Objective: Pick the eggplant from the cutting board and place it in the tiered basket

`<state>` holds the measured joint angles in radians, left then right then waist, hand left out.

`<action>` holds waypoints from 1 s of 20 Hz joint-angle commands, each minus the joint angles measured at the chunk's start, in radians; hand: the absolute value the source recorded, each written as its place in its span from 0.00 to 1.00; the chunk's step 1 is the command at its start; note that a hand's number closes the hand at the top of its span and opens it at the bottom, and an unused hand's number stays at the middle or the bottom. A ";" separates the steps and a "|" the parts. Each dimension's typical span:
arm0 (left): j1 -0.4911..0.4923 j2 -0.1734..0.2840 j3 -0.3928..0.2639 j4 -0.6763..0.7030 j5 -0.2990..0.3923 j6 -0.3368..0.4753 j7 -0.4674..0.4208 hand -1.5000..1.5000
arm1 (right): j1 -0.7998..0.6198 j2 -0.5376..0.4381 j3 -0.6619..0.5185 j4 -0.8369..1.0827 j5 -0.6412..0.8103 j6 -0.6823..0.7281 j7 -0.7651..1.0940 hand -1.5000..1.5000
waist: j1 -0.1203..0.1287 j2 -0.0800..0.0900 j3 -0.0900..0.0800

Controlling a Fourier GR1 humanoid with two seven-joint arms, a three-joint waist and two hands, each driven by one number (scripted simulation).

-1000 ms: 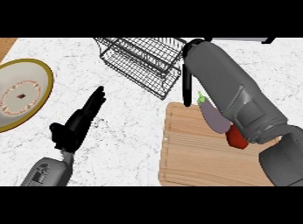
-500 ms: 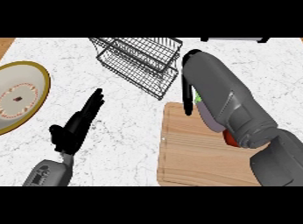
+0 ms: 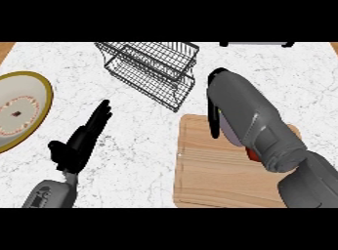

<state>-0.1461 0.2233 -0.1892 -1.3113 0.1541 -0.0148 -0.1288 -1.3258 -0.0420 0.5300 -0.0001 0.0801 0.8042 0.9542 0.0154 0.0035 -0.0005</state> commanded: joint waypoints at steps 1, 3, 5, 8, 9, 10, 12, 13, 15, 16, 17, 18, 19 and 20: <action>0.011 -0.005 0.006 -0.028 -0.006 0.008 0.039 0.50 | 0.029 -0.008 -0.003 -0.001 0.017 0.024 0.085 0.00 | -0.006 -0.004 0.000; 0.022 -0.038 -0.023 -0.068 -0.025 0.032 0.051 0.50 | 0.073 0.007 0.008 -0.009 0.036 -0.036 0.050 0.00 | 0.003 -0.001 0.001; 0.062 -0.001 0.008 -0.025 -0.023 -0.005 -0.017 0.50 | 0.047 0.000 -0.020 -0.021 0.019 0.028 0.088 0.00 | -0.015 -0.008 0.000; 0.036 0.005 0.021 -0.070 -0.020 -0.008 0.035 0.50 | 0.065 0.005 -0.021 -0.034 0.035 -0.031 0.065 0.00 | -0.002 -0.003 0.001; 0.007 -0.006 0.032 -0.029 -0.022 0.002 0.039 0.50 | 0.075 -0.017 -0.019 -0.036 0.040 0.032 0.059 0.00 | -0.012 -0.005 0.000; 0.074 0.009 0.026 -0.060 -0.019 -0.021 0.007 0.50 | 0.069 -0.003 -0.035 -0.036 0.029 0.007 0.075 0.00 | -0.008 -0.005 0.000; 0.033 -0.035 0.006 -0.068 -0.037 0.021 0.059 0.50 | 0.106 -0.037 -0.009 -0.059 0.062 0.021 0.038 0.00 | -0.019 -0.008 0.000; 0.016 -0.031 0.016 -0.067 -0.026 0.008 0.071 0.50 | 0.127 -0.024 -0.015 -0.069 0.063 -0.021 0.025 0.00 | -0.015 -0.006 0.000; 0.034 -0.026 0.019 -0.018 -0.051 0.001 0.005 0.50 | 0.100 0.011 -0.076 -0.075 0.011 -0.130 0.037 1.00 | -0.014 -0.004 0.000; 0.052 -0.007 0.031 -0.092 -0.023 -0.010 0.055 0.50 | 0.160 -0.026 -0.036 -0.127 0.057 -0.154 -0.053 1.00 | -0.011 -0.005 0.001; 0.056 -0.048 0.003 -0.032 -0.058 0.003 -0.014 0.50 | 0.154 -0.009 -0.031 -0.146 0.073 -0.151 -0.048 1.00 | -0.008 -0.002 0.000; 0.022 0.004 0.052 -0.050 -0.013 -0.042 0.039 0.50 | 0.173 0.009 -0.030 -0.160 0.079 -0.174 -0.037 1.00 | -0.011 -0.004 0.001; 0.031 -0.028 0.021 -0.073 -0.044 -0.008 0.048 0.50 | 0.147 -0.044 -0.041 -0.187 0.080 -0.128 -0.044 1.00 | -0.011 -0.004 0.001; -0.001 -0.016 0.054 -0.023 -0.029 -0.028 0.025 0.50 | 0.181 -0.033 -0.038 -0.203 0.089 -0.153 -0.058 1.00 | -0.016 -0.004 0.000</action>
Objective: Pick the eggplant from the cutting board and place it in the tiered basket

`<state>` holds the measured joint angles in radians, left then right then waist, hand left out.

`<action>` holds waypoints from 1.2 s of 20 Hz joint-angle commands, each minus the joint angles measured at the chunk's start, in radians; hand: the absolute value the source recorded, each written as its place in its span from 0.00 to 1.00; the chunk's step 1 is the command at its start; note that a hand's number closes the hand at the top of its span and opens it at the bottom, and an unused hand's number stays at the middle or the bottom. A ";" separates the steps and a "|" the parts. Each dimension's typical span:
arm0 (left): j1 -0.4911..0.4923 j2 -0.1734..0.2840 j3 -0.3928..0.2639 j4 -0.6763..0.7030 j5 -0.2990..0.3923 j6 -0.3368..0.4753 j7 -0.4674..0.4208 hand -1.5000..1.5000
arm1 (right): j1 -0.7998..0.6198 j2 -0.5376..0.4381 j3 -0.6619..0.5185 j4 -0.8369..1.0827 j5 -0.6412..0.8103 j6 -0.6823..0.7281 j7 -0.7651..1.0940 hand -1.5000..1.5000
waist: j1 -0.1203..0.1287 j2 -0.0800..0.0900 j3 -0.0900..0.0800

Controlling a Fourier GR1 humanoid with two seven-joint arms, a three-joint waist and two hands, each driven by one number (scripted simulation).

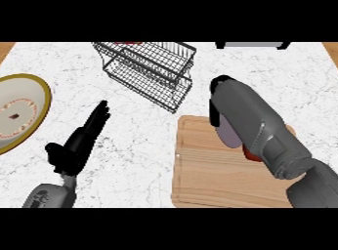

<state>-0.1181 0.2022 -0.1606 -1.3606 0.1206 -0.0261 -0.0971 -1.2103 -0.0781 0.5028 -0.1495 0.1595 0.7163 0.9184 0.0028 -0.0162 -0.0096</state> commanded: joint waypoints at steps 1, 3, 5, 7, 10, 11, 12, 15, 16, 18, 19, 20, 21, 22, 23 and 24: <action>0.008 -0.024 -0.004 0.038 -0.033 0.014 -0.047 0.50 | 0.083 0.007 -0.001 -0.040 0.028 -0.068 -0.046 1.00 | 0.007 0.020 0.010; -0.027 0.015 0.039 0.046 0.005 -0.032 -0.025 0.50 | 0.073 0.029 -0.026 -0.058 0.016 -0.087 -0.011 1.00 | 0.003 0.018 0.009; -0.037 -0.008 0.019 -0.007 0.011 -0.025 0.044 0.50 | 0.066 0.037 -0.025 -0.049 0.036 -0.097 -0.015 1.00 | 0.015 0.022 0.010; 0.030 -0.012 0.011 -0.016 -0.020 0.009 0.007 0.50 | 0.125 0.018 -0.002 -0.149 0.067 -0.218 0.000 1.00 | -0.016 0.006 0.010; 0.044 -0.002 0.039 0.019 0.002 0.007 0.001 0.50 | 0.102 -0.018 0.047 -0.236 0.147 -0.468 -0.002 1.00 | -0.084 -0.031 0.009; 0.051 -0.001 0.042 0.012 -0.002 0.020 0.010 0.50 | 0.107 -0.071 0.060 -0.252 0.178 -0.536 -0.025 1.00 | -0.103 -0.041 0.010; 0.067 0.012 0.050 0.010 -0.003 0.022 0.010 0.50 | 0.099 -0.085 0.066 -0.273 0.200 -0.609 -0.022 1.00 | -0.113 -0.056 0.010; 0.078 0.010 0.071 0.016 0.007 0.031 -0.002 0.50 | 0.175 -0.100 0.105 -0.353 0.258 -0.741 -0.022 1.00 | -0.137 -0.049 0.009; 0.088 0.003 0.062 0.015 0.006 0.030 0.001 0.50 | 0.191 -0.101 0.118 -0.389 0.275 -0.771 -0.011 1.00 | -0.138 -0.048 0.009; 0.099 0.030 0.083 0.003 0.008 0.026 -0.005 0.50 | 0.205 -0.096 0.122 -0.454 0.296 -0.847 0.039 1.00 | -0.135 -0.053 0.009; 0.084 0.027 0.082 -0.010 0.016 0.025 0.019 0.50 | 0.199 -0.123 0.107 -0.498 0.301 -0.904 0.026 1.00 | -0.138 -0.050 0.010; 0.102 0.017 0.078 0.016 0.015 0.021 -0.007 0.50 | 0.185 -0.115 0.070 -0.547 0.282 -0.959 0.030 1.00 | -0.148 -0.051 0.009; 0.088 0.019 0.080 0.016 0.009 0.028 -0.002 0.50 | 0.199 -0.111 0.065 -0.589 0.288 -1.004 0.037 1.00 | -0.150 -0.048 0.010; 0.111 0.017 0.079 0.013 0.017 0.019 -0.009 0.50 | 0.207 -0.114 0.047 -0.641 0.276 -1.025 0.029 1.00 | -0.146 -0.049 0.010; 0.069 0.009 0.075 0.012 0.004 0.039 0.007 0.50 | 0.180 -0.090 0.022 -0.692 0.268 -1.071 0.041 1.00 | -0.149 -0.047 0.011; 0.104 0.010 0.067 0.003 0.000 0.032 -0.017 0.50 | 0.167 -0.104 0.016 -0.739 0.287 -1.115 0.037 1.00 | -0.138 -0.051 0.011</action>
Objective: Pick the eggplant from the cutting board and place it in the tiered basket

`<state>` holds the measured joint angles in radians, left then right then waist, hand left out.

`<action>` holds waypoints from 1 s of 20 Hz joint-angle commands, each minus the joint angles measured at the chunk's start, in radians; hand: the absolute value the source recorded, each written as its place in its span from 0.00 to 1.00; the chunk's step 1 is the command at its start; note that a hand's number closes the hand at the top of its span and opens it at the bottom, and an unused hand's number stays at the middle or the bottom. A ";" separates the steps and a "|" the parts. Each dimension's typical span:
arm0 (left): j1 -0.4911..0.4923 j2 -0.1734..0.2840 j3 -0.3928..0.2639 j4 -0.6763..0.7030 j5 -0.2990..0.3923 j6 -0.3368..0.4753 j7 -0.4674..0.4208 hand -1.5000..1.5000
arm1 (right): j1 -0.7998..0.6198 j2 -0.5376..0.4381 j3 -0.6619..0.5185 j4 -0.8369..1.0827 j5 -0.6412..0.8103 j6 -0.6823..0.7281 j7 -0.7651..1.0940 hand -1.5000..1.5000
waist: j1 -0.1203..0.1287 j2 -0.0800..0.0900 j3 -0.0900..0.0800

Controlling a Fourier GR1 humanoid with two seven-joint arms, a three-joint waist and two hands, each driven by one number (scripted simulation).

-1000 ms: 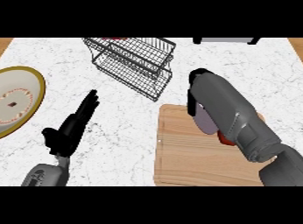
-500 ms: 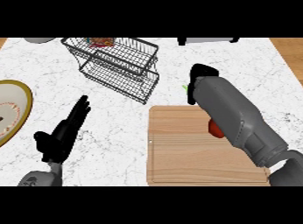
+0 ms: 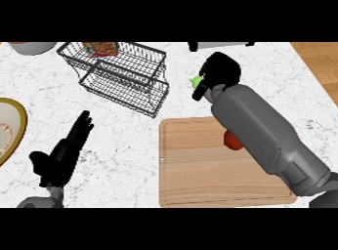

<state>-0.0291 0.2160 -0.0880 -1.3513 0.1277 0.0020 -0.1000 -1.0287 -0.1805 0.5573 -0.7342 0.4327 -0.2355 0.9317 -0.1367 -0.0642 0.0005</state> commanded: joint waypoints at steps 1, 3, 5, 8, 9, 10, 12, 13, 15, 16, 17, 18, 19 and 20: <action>0.014 -0.012 -0.004 0.001 0.008 -0.008 -0.014 0.50 | -0.012 -0.008 -0.023 -0.207 0.036 -0.172 0.036 1.00 | 0.001 0.001 0.000; 0.018 -0.006 -0.004 -0.011 0.003 -0.008 -0.017 0.50 | 0.016 -0.046 -0.006 -0.305 0.085 -0.206 0.057 1.00 | 0.007 0.007 0.000; 0.017 0.019 0.009 0.000 0.002 -0.025 -0.035 0.50 | -0.008 -0.052 0.012 -0.414 0.121 -0.166 0.147 1.00 | 0.025 0.014 -0.002; -0.031 -0.011 -0.007 0.007 -0.003 -0.014 -0.009 0.50 | -0.015 -0.101 0.009 -0.587 0.159 -0.089 0.266 1.00 | 0.046 0.030 -0.001; -0.018 -0.002 -0.011 0.003 0.001 -0.035 -0.018 0.50 | -0.021 -0.103 0.007 -0.635 0.173 -0.059 0.321 1.00 | 0.059 0.033 -0.002; -0.017 -0.006 -0.036 -0.024 -0.022 -0.030 -0.015 0.50 | -0.041 -0.102 -0.014 -0.667 0.184 -0.043 0.364 1.00 | 0.073 0.035 -0.001; -0.050 -0.019 -0.032 -0.010 -0.022 -0.023 -0.018 0.50 | -0.072 -0.111 -0.069 -0.693 0.199 -0.004 0.414 1.00 | 0.095 0.047 -0.001; -0.054 -0.004 -0.031 -0.031 -0.017 -0.037 0.005 0.50 | -0.120 -0.121 -0.102 -0.715 0.193 0.034 0.437 1.00 | 0.098 0.045 -0.001; -0.064 -0.003 -0.032 -0.036 -0.004 -0.057 0.017 0.50 | -0.179 -0.067 -0.121 -0.655 0.234 0.046 0.471 1.00 | 0.123 0.053 -0.002; -0.092 -0.014 -0.032 -0.013 -0.018 -0.038 0.028 0.50 | -0.178 -0.048 -0.123 -0.690 0.239 0.061 0.499 1.00 | 0.116 0.053 -0.002; -0.093 -0.030 -0.030 0.044 -0.015 -0.054 -0.033 0.50 | -0.224 -0.060 -0.177 -0.570 0.215 0.076 0.426 1.00 | 0.130 0.062 -0.003; -0.096 0.002 -0.031 -0.046 0.000 -0.066 0.059 0.50 | -0.272 -0.034 -0.187 -0.557 0.216 0.101 0.454 1.00 | 0.142 0.058 -0.002; -0.061 -0.017 -0.038 -0.020 -0.017 -0.051 0.006 0.50 | -0.284 -0.017 -0.203 -0.532 0.208 0.106 0.450 1.00 | 0.145 0.060 -0.002; -0.109 -0.028 -0.046 -0.005 -0.026 -0.048 0.027 0.50 | -0.290 -0.008 -0.208 -0.507 0.217 0.103 0.433 1.00 | 0.140 0.062 -0.002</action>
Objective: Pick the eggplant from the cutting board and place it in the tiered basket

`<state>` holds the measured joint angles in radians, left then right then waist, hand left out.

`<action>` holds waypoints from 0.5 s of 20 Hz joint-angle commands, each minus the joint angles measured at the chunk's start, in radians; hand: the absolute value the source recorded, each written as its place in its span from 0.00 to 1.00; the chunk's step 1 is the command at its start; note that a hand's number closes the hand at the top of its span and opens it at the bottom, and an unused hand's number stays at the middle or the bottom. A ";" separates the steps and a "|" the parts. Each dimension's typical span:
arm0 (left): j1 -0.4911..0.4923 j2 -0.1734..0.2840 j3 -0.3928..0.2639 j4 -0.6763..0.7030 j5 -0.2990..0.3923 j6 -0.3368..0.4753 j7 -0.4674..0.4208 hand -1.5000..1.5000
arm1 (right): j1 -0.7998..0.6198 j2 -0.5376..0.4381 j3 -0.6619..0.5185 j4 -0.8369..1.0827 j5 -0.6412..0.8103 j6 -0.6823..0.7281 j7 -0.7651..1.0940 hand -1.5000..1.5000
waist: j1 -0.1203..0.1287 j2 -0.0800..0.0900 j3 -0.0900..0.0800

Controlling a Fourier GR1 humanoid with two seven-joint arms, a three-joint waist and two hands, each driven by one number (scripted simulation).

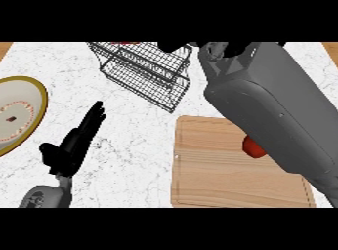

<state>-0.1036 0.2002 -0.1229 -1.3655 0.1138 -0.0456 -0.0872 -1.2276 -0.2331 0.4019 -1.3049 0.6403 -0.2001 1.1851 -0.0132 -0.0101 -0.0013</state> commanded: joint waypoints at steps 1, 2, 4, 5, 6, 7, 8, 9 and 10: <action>0.004 0.002 -0.011 0.033 -0.014 -0.030 -0.051 0.50 | -0.136 0.058 -0.091 0.145 0.017 0.030 0.160 1.00 | 0.029 0.012 -0.001; -0.036 -0.043 -0.032 0.018 -0.027 0.016 0.007 0.50 | -0.126 0.081 -0.096 0.196 0.031 -0.009 0.111 1.00 | 0.030 0.014 0.000; -0.050 -0.037 -0.019 0.044 -0.025 0.005 -0.002 0.50 | -0.162 0.070 -0.146 0.265 0.018 0.007 0.064 1.00 | 0.029 0.015 0.000; -0.028 -0.009 -0.011 0.013 -0.007 -0.030 -0.011 0.50 | -0.226 0.097 -0.162 0.355 0.025 -0.004 0.048 1.00 | 0.048 0.017 -0.001; -0.055 -0.023 -0.004 0.054 -0.011 -0.019 -0.023 0.50 | -0.253 0.138 -0.155 0.399 0.037 -0.010 0.054 1.00 | 0.046 0.019 -0.001; -0.023 -0.036 -0.034 0.000 -0.024 -0.004 0.005 0.50 | -0.228 0.155 -0.169 0.445 0.025 -0.032 0.012 1.00 | 0.055 0.019 -0.001; -0.001 -0.046 -0.064 -0.034 -0.037 -0.005 0.016 0.50 | -0.248 0.155 -0.184 0.484 0.032 -0.037 -0.007 1.00 | 0.055 0.017 0.000; -0.019 -0.029 -0.019 0.036 -0.028 -0.017 -0.041 0.50 | -0.233 0.164 -0.202 0.513 0.022 -0.059 -0.064 1.00 | 0.046 0.020 0.000; -0.061 -0.024 -0.008 0.049 -0.013 -0.032 -0.021 0.50 | -0.273 0.176 -0.225 0.581 0.022 -0.078 -0.083 1.00 | 0.054 0.024 -0.001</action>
<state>-0.1343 0.1739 -0.1439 -1.3432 0.0946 -0.0607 -0.1002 -1.4360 -0.1045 0.2332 -0.8879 0.6626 -0.2263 1.0912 0.0308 0.0074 -0.0020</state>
